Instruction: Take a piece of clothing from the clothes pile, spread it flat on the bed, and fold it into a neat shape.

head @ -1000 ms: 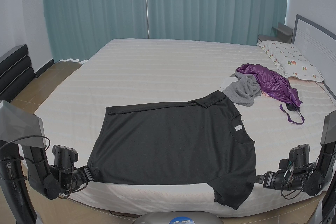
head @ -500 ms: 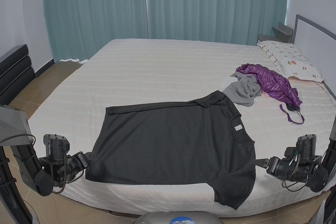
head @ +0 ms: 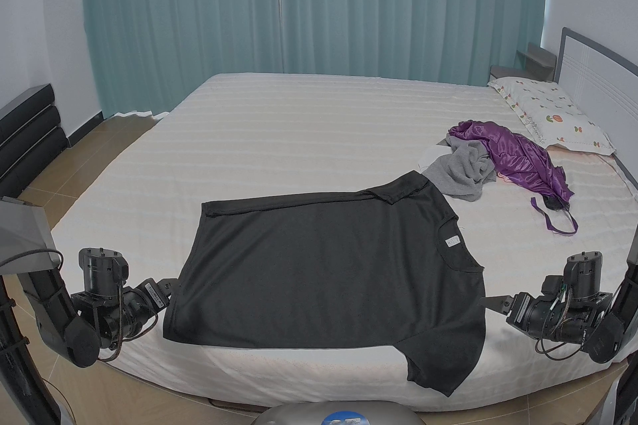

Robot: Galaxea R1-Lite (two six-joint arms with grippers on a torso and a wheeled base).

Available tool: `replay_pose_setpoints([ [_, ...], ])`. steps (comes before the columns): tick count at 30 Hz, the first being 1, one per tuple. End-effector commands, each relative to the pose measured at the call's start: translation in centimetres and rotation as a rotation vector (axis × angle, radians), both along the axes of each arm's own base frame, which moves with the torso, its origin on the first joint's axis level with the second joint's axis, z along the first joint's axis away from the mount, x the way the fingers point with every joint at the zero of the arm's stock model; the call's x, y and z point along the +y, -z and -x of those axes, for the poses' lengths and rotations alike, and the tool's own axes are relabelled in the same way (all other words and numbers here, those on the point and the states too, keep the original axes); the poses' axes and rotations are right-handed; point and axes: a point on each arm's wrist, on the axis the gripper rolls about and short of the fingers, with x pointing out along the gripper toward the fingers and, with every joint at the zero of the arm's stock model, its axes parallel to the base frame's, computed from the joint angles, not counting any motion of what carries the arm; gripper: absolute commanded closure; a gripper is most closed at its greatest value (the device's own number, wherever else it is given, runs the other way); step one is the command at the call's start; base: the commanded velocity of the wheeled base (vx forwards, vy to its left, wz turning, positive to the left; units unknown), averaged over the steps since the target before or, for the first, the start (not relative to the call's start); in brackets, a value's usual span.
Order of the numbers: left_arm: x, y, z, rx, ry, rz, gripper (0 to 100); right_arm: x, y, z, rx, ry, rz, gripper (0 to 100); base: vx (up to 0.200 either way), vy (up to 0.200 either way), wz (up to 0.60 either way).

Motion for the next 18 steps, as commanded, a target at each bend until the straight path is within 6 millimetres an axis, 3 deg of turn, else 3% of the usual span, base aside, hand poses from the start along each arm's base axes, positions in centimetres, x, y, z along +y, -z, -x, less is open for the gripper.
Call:
replay_pose_setpoints([
  [1, -0.04, 0.11, -0.05, 0.003, 0.001, -0.001, 0, 0.03, -0.06, -0.13, -0.005, 0.002, -0.004, 0, 0.0, 0.0, 0.0],
  [7, -0.14, -0.12, -0.26, -0.011, -0.007, 0.012, 0, 0.08, -0.15, -0.3, -0.013, 0.013, -0.022, 0, 0.0, 0.0, 0.0],
  [18, -0.63, -0.17, -0.65, -0.021, 0.003, 0.038, 0, 0.08, -0.11, -0.34, -0.019, 0.015, -0.021, 0, 0.2, 0.0, 0.0],
])
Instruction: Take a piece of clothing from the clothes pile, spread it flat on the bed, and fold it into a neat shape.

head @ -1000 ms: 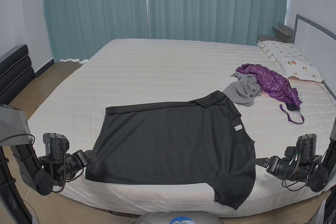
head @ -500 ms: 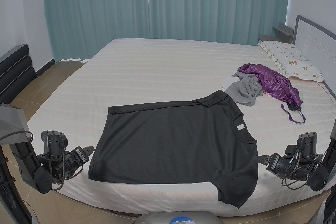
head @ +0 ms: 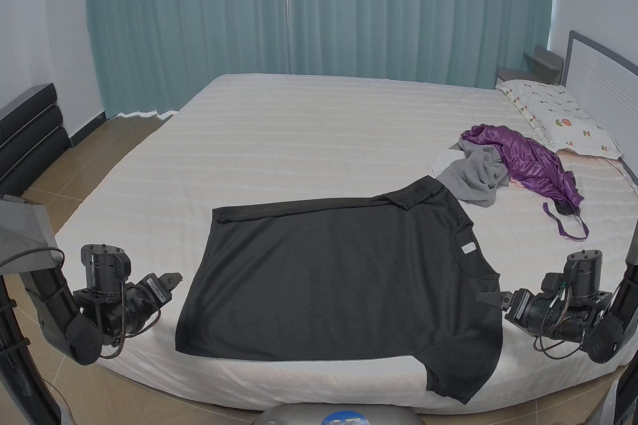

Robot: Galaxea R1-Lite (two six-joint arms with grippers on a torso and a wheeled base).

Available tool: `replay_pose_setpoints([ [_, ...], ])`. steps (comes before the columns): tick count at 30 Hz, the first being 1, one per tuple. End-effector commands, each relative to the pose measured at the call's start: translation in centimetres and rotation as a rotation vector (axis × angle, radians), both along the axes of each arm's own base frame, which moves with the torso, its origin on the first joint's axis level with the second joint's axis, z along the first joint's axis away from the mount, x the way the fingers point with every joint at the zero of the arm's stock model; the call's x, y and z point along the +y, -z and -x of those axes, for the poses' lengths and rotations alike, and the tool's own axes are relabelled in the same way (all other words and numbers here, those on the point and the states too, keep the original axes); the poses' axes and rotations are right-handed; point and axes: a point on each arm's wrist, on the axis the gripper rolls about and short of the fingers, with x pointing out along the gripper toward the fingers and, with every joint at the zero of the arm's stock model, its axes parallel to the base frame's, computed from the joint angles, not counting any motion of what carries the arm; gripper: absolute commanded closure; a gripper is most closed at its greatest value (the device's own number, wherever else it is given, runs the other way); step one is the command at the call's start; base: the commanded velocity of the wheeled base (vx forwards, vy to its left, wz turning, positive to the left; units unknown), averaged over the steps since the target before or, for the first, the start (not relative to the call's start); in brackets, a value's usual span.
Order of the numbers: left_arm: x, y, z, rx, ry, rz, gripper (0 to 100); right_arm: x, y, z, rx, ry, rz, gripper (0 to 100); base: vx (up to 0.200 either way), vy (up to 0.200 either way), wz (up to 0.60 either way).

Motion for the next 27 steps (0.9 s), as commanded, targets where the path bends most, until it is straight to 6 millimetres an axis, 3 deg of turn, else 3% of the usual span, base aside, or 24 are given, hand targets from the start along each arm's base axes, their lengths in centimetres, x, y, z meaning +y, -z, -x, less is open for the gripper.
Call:
replay_pose_setpoints([
  [1, -0.2, 0.1, -0.3, -0.002, -0.001, 0.007, 0, 0.0, 0.1, 0.0, 0.002, -0.002, 0.0, 0, 0.2, 0.0, 0.0],
  [15, -1.5, -0.7, -4.2, -0.097, 0.013, 0.102, 0, 0.1, 0.1, -0.3, 0.009, 0.016, -0.032, 0, 0.0, 0.0, 0.0],
  [17, -2.2, 0.0, -7.0, -0.101, 0.024, 0.1, 0, 0.5, -0.2, -0.5, 0.003, 0.026, -0.063, 0, 0.0, 0.0, 0.0],
  [25, -3.4, 0.3, -12.4, -0.024, 0.086, 0.129, 0, 1.0, -0.2, -0.5, 0.016, 0.011, -0.094, 0, 0.0, 0.0, 0.0],
  [27, -3.9, 0.6, -14.6, 0.009, 0.133, 0.16, 0, 1.2, -0.2, -0.5, 0.027, 0.005, -0.123, 0, 0.0, 0.0, 0.0],
])
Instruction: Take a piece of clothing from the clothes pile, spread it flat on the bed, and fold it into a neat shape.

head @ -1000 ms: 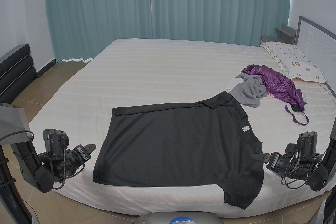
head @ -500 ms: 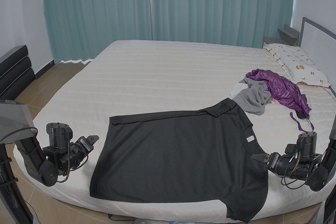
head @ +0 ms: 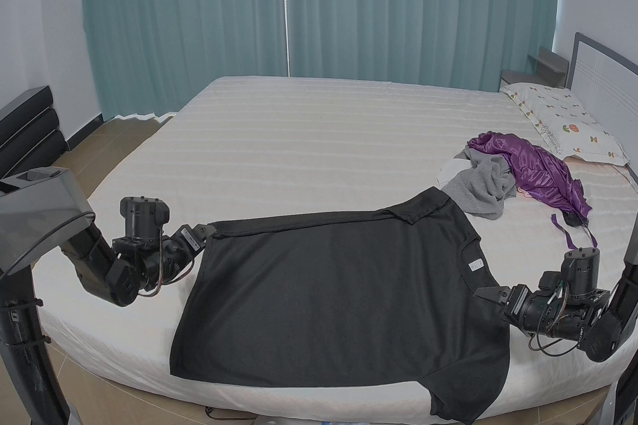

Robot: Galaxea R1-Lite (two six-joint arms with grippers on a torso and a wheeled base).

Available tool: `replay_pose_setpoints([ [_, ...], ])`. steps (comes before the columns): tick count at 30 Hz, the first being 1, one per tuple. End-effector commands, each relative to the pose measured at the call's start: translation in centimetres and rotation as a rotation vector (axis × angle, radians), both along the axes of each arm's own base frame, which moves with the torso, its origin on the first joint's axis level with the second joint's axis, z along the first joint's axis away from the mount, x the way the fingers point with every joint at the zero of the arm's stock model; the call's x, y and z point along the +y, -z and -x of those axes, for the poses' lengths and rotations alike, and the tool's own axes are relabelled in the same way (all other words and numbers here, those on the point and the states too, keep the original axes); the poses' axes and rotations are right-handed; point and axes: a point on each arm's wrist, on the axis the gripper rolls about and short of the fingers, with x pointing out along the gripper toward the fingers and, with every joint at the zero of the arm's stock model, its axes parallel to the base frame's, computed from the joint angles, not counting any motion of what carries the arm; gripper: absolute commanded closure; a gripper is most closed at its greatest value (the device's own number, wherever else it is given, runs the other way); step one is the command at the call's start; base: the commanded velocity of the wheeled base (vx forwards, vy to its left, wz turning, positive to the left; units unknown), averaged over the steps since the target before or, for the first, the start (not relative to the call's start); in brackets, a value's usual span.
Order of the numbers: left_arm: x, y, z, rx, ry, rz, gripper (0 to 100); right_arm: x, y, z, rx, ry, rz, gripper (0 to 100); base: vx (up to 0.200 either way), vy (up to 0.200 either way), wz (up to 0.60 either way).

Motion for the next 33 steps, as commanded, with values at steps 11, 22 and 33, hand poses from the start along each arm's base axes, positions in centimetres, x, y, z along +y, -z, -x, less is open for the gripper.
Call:
replay_pose_setpoints([
  [11, -2.9, 3.5, -10.1, 0.112, 0.118, 0.039, 0, 1.1, -0.2, 0.0, 0.015, -0.044, -0.071, 0, 0.0, 0.0, 0.0],
  [22, -3.3, 4.9, -13.0, 0.127, 0.107, 0.036, 0, 1.1, -0.1, -0.1, 0.019, -0.043, -0.069, 0, 0.0, 0.0, 0.0],
  [33, -2.1, 4.8, -18.2, -0.054, -0.01, 0.046, 0, 1.0, -0.1, -0.1, 0.014, -0.037, -0.069, 0, 0.0, 0.0, 0.0],
])
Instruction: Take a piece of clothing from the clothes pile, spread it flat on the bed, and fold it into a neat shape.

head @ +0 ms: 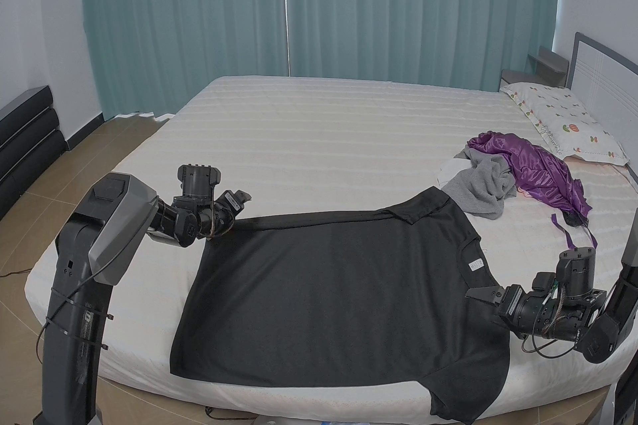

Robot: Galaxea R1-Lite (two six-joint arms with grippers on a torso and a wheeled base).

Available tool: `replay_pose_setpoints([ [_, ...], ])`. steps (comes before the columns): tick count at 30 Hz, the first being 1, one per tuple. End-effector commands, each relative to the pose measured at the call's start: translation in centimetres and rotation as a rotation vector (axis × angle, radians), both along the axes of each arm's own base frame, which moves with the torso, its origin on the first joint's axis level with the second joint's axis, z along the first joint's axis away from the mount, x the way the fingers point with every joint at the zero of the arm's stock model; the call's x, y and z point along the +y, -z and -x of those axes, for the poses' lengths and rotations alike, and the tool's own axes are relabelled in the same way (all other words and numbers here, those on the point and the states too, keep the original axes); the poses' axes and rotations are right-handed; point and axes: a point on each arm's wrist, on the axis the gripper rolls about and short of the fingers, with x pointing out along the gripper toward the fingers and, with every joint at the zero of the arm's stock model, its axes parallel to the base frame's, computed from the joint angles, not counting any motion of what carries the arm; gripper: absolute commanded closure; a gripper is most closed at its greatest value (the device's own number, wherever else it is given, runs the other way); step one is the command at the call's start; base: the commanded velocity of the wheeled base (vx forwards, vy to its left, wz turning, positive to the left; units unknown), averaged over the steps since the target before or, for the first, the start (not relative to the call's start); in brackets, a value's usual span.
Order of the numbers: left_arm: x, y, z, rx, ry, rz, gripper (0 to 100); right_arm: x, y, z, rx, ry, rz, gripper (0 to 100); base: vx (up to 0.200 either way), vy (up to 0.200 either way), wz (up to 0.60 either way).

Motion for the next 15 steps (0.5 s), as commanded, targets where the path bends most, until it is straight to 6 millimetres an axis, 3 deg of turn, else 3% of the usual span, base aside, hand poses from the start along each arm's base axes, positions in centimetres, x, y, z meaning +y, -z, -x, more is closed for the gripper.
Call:
replay_pose_setpoints([
  [1, 0.7, 1.4, -2.1, -0.05, -0.056, 0.017, 0, 0.0, 0.0, 0.0, 0.001, 0.003, 0.0, 0, 0.0, 0.0, 0.0],
  [5, 1.3, 1.1, -3.9, -0.142, -0.165, 0.051, 0, 0.0, 0.0, 0.0, 0.0, 0.002, 0.001, 0, 0.0, 0.0, 0.0],
  [15, 1.8, -0.3, -4.1, -0.19, -0.169, 0.062, 0, 0.1, 0.1, 0.0, 0.002, -0.001, 0.001, 0, 0.0, 0.0, 0.0],
])
